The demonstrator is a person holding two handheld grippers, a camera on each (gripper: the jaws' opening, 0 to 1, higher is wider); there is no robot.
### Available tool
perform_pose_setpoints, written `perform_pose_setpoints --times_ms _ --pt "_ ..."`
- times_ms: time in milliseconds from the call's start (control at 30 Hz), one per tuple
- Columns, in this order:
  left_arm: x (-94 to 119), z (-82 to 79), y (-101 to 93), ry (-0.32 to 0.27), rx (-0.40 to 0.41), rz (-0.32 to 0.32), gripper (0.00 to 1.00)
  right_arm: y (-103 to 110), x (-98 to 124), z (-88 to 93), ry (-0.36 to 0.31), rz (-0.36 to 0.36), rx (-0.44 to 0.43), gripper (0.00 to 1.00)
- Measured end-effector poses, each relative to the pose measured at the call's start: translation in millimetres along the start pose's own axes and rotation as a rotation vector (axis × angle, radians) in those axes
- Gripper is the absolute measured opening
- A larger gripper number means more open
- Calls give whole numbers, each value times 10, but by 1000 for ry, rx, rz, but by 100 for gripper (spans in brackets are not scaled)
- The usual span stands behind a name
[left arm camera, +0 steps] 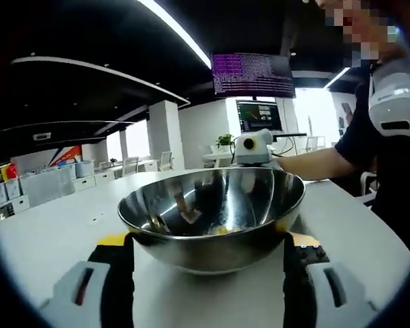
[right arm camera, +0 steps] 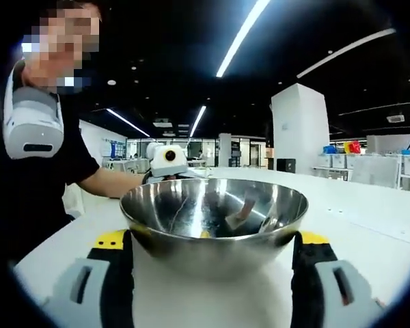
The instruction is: Pick up the QQ candy scattered on the table and place it into the stainless steel bowl on the table
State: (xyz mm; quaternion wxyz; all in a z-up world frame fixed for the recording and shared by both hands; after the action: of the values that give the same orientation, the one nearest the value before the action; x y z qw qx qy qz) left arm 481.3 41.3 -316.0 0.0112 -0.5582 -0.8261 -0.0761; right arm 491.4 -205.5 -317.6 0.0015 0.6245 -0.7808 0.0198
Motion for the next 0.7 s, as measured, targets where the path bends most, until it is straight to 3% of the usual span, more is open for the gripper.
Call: perform_pose_setpoints --times_ms 133,433,533,700 --pt "4 0 0 3 -5 -5 91 72 -6 25 -12 -1 2 93" --pt "23 -32 -37 38 -13 1 90 71 31 -13 35 7 12 91" --pt "44 -84 -66 44 -19 4 90 68 47 -31 49 7 6 91" --pt "84 -250 -81 11 -26 3 90 35 87 -170 -2 5 3 91"
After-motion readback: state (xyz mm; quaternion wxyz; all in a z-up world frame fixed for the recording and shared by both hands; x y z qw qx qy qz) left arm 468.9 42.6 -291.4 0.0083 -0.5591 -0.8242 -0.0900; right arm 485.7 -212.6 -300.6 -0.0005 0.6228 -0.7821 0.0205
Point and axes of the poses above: the point that each gripper's makers call its tool centre point, and the gripper's own axes: x roughly backward along the fingers, y roughly to its left, z roughly out of its underside, the point moved 9 cm from there along x, roughly backward along the fingers, and after that the axes turned 1 degree about -y, right-handed, at the moved point
